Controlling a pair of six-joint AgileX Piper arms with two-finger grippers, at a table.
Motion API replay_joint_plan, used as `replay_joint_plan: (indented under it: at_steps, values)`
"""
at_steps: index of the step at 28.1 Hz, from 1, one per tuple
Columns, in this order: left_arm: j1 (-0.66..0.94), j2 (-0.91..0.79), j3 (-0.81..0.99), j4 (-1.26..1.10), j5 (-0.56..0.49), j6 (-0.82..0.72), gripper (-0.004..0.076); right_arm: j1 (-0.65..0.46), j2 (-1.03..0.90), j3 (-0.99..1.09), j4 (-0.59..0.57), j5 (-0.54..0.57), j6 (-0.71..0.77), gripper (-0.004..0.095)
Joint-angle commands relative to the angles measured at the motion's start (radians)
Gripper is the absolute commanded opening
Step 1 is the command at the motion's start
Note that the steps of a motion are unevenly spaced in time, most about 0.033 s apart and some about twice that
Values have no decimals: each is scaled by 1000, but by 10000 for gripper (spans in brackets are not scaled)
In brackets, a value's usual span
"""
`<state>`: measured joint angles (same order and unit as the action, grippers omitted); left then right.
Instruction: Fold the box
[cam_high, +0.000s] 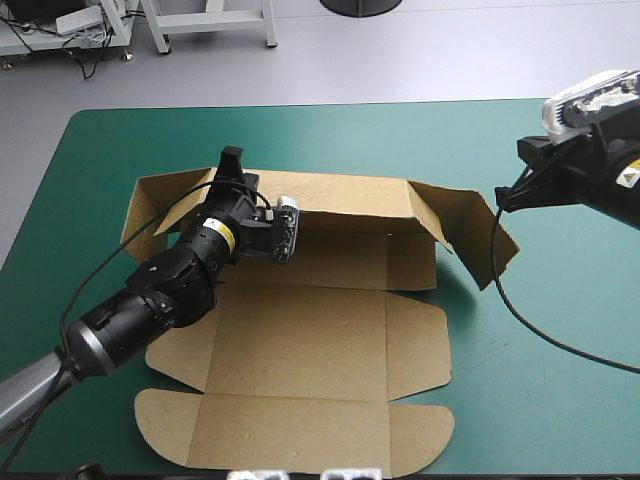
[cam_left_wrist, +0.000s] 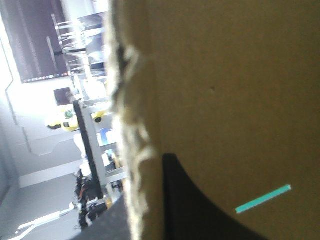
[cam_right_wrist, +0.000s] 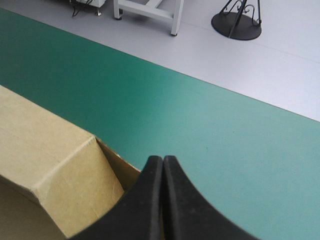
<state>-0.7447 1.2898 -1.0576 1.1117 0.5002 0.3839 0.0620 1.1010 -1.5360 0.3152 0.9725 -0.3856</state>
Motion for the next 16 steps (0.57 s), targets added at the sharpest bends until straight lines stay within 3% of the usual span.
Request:
replay_joint_plan:
  at_steps: [1, 5, 9, 16]
  values:
    - [-6, -34, -5, 348, -33, -285, -10, 4, 47, -54, 19, -41, -14, -17]
    - [-6, -34, -3, 432, -28, -393, -10, 4, 134, -117, 29, -4, -14, -17]
    - [-6, -34, -3, 414, -29, -393, -9, 4, 263, -245, 71, 71, -22, -18]
    - [-6, -34, -3, 348, -26, -393, -9, 4, 413, -302, 102, 98, -22, -18]
